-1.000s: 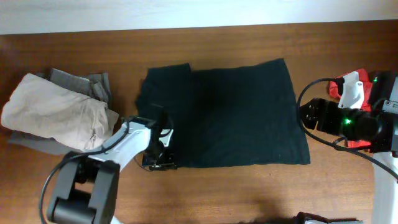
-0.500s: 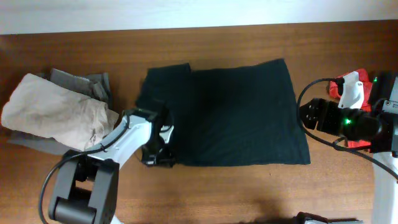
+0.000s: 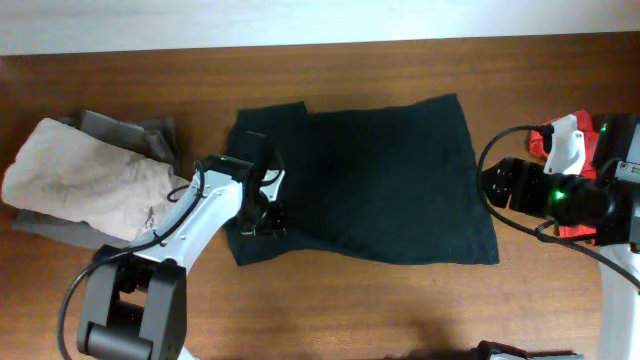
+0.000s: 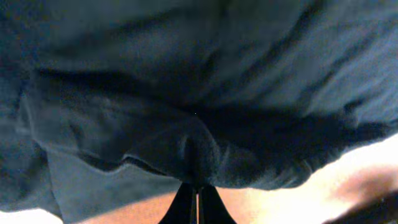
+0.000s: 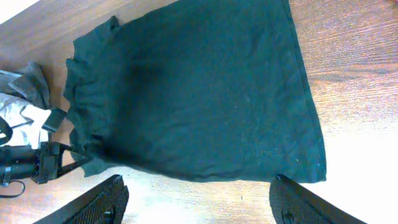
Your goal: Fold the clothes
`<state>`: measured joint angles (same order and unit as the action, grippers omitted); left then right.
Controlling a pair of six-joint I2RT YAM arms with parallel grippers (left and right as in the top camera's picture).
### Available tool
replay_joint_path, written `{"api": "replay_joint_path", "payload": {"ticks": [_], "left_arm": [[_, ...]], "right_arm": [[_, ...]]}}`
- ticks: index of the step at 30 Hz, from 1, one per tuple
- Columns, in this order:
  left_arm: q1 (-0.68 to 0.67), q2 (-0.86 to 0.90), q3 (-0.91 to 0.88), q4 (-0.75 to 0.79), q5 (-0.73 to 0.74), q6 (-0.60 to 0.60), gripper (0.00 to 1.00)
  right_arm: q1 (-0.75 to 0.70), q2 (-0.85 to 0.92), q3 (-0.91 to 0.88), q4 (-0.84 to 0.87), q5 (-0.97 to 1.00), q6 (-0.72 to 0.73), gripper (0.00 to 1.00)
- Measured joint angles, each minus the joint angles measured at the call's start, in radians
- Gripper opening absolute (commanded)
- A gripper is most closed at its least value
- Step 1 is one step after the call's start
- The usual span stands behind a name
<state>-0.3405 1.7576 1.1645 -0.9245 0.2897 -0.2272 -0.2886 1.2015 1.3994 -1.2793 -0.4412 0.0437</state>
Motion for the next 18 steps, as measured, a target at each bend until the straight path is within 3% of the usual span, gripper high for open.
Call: {"api": "replay_joint_path", "payload": {"ticks": [3, 7, 16, 17, 18], "left_arm": [[0.0, 0.0, 0.0, 0.036, -0.014, -0.003, 0.3], [0.0, 0.0, 0.0, 0.063, -0.03, 0.003, 0.52], [0.0, 0.0, 0.006, 0.011, -0.099, 0.003, 0.56], [0.0, 0.0, 0.01, 0.006, -0.115, 0.003, 0.52], [0.0, 0.0, 0.01, 0.006, -0.124, 0.003, 0.38]], "right_arm": [[0.0, 0.0, 0.0, 0.0, 0.0, 0.0, 0.78], [0.0, 0.0, 0.0, 0.0, 0.0, 0.0, 0.78], [0.0, 0.0, 0.0, 0.0, 0.009, -0.001, 0.8], [0.0, 0.0, 0.0, 0.0, 0.015, 0.0, 0.8], [0.0, 0.0, 0.0, 0.0, 0.016, 0.0, 0.8]]}}
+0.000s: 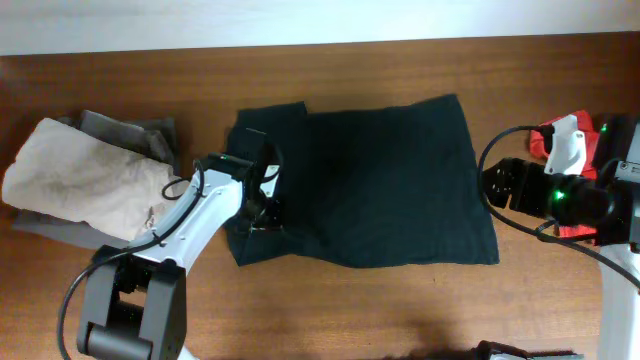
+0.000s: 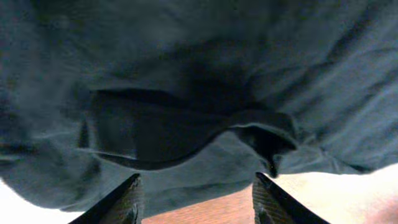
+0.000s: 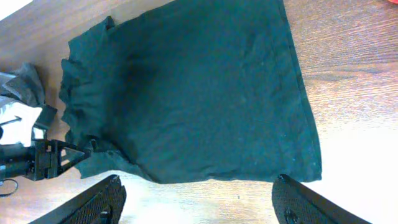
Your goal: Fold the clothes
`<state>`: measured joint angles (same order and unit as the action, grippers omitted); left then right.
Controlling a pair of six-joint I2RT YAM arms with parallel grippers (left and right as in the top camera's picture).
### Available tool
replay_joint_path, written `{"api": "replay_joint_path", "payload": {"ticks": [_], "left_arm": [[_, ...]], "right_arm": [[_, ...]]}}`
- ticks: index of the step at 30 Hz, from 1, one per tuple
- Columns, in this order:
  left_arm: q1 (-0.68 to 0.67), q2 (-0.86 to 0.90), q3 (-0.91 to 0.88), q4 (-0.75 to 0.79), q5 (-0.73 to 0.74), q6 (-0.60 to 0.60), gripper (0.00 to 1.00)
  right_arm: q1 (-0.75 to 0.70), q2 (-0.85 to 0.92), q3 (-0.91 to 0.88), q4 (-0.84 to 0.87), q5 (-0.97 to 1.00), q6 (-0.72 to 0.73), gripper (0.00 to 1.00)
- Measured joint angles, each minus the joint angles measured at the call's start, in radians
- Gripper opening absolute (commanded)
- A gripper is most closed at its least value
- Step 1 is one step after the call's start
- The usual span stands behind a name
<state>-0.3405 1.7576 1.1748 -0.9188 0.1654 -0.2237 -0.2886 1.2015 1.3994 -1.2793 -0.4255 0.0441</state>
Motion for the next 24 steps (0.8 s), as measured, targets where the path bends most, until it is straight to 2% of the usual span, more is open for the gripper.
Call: {"api": "replay_joint_path", "payload": {"ticks": [1, 2, 3, 9, 17, 24], "left_arm": [[0.0, 0.0, 0.001, 0.0, -0.013, 0.001, 0.21], [0.0, 0.0, 0.001, -0.001, -0.02, 0.002, 0.09], [0.0, 0.0, 0.001, -0.001, -0.027, 0.0, 0.02], [-0.013, 0.0, 0.002, 0.007, -0.04, 0.004, 0.01], [-0.038, 0.005, 0.002, 0.106, -0.043, 0.022, 0.0], [-0.038, 0.129, 0.002, 0.211, -0.049, 0.051, 0.01]], "right_arm": [[0.0, 0.0, 0.0, 0.0, 0.002, -0.001, 0.8], [0.0, 0.0, 0.0, 0.0, 0.004, -0.001, 0.8], [0.0, 0.0, 0.0, 0.0, 0.006, -0.001, 0.8], [0.0, 0.0, 0.0, 0.0, 0.011, 0.0, 0.8], [0.0, 0.0, 0.0, 0.001, 0.011, 0.0, 0.8], [0.0, 0.0, 0.0, 0.001, 0.011, -0.001, 0.8]]}}
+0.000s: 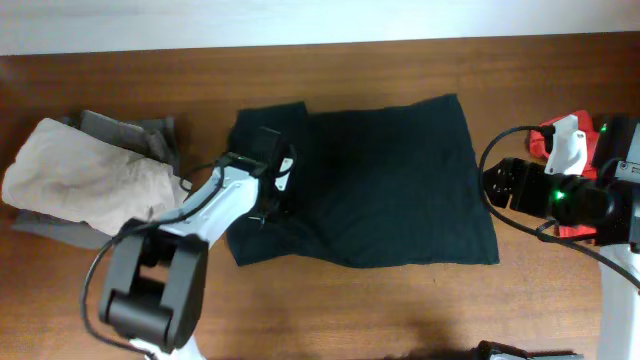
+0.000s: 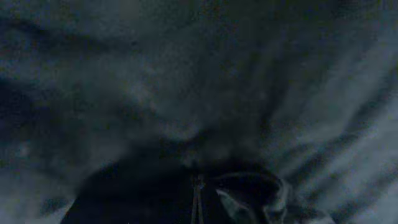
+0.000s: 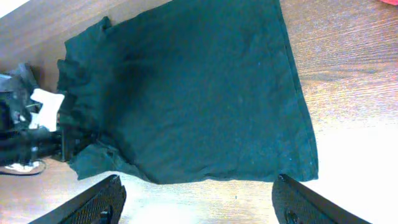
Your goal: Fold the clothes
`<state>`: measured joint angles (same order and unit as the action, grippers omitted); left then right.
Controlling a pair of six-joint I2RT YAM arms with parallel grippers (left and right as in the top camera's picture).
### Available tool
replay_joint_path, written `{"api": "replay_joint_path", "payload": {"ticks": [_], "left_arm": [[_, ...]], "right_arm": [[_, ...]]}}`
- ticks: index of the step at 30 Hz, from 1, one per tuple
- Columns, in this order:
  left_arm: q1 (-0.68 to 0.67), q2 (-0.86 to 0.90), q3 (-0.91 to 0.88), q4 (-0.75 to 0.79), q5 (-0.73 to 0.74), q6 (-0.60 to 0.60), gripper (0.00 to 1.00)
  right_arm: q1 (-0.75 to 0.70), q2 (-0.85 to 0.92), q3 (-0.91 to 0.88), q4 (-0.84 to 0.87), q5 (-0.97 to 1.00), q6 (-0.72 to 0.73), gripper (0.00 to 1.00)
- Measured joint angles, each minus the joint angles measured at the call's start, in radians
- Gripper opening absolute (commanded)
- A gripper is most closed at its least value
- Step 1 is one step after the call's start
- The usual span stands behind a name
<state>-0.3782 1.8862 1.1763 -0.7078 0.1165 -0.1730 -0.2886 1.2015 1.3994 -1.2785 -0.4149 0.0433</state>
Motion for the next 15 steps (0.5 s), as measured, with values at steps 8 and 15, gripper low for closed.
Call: {"api": "replay_joint_path", "payload": {"ticks": [8, 15], "left_arm": [[0.002, -0.002, 0.206, -0.206, -0.07, 0.026, 0.19], [-0.011, -0.093, 0.306, -0.33, -0.069, 0.028, 0.1]], "right_arm": [[0.0, 0.0, 0.0, 0.0, 0.0, 0.0, 0.81], [0.0, 0.001, 0.0, 0.0, 0.0, 0.0, 0.8]]}}
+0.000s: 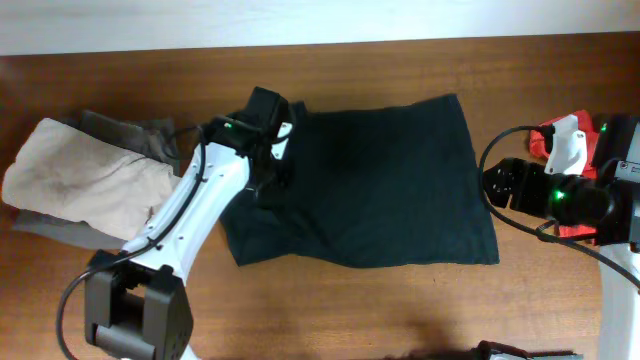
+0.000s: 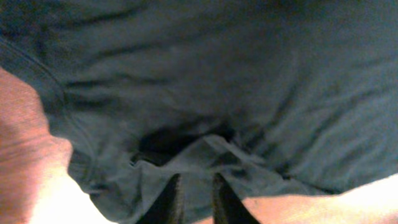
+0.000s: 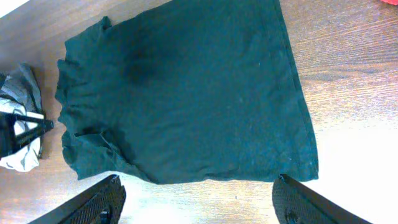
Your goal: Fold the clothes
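Observation:
A dark green garment point(image 1: 380, 180) lies spread on the wooden table point(image 1: 400, 70), also seen whole in the right wrist view point(image 3: 186, 93). My left gripper point(image 1: 272, 180) is over its left part. In the left wrist view the left gripper point(image 2: 196, 186) has its fingers point(image 2: 171, 199) close together with a puckered fold of the garment point(image 2: 205, 146) between them. My right gripper point(image 1: 490, 185) hovers just off the garment's right edge. It stands wide open point(image 3: 199, 205) with only bare table between its fingers point(image 3: 102, 199).
A pile of beige and grey clothes point(image 1: 80, 185) lies at the table's left, its grey part point(image 3: 22, 87) showing in the right wrist view. A red object point(image 1: 575, 125) sits at the far right beside the right arm.
My left gripper has moved toward the table's back and higher: its view now takes in the garment's edge and table on both sides. Its fingers now stand slightly apart around a fold. The right arm is unchanged.
My left gripper was shut at the garment's lower-left edge. It then stood wide open over that spot, then was shut again, pressed into the cloth. Now it is higher and farther back with a fold between its fingers. The right gripper stayed open at the right.

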`<state>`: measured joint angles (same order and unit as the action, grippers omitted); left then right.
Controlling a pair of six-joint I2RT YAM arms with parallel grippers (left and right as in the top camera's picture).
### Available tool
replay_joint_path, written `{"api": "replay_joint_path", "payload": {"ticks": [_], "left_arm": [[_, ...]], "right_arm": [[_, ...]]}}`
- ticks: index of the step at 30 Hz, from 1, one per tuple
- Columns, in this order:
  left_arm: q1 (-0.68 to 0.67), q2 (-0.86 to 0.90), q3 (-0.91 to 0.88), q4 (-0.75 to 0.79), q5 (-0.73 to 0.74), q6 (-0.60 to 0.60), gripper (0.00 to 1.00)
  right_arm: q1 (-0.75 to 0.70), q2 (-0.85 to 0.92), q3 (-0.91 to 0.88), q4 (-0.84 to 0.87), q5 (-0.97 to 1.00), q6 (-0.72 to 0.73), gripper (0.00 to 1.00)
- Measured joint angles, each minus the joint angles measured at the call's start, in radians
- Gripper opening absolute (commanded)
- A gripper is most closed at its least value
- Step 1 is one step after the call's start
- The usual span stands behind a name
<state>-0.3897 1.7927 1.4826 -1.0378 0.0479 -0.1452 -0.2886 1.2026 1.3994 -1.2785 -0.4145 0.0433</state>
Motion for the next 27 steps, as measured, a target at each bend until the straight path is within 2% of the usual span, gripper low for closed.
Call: {"api": "replay_joint_path", "payload": {"ticks": [4, 11, 18, 25, 27], "left_arm": [[-0.043, 0.003, -0.069, 0.003, 0.016, -0.001, 0.05], [-0.08, 0.027, -0.258, 0.195, 0.03, -0.001, 0.03], [-0.082, 0.058, -0.308, 0.329, 0.066, 0.034, 0.03], [-0.084, 0.109, -0.307, 0.377, 0.125, 0.169, 0.08], [-0.084, 0.109, -0.303, 0.405, 0.13, 0.204, 0.16]], "right_arm": [[0.0, 0.001, 0.0, 0.0, 0.001, 0.0, 0.8], [0.0, 0.001, 0.0, 0.0, 0.019, 0.001, 0.81], [0.0, 0.001, 0.0, 0.0, 0.024, 0.0, 0.81], [0.0, 0.001, 0.0, 0.0, 0.026, 0.0, 0.8], [0.0, 0.001, 0.0, -0.001, 0.026, 0.001, 0.8]]}}
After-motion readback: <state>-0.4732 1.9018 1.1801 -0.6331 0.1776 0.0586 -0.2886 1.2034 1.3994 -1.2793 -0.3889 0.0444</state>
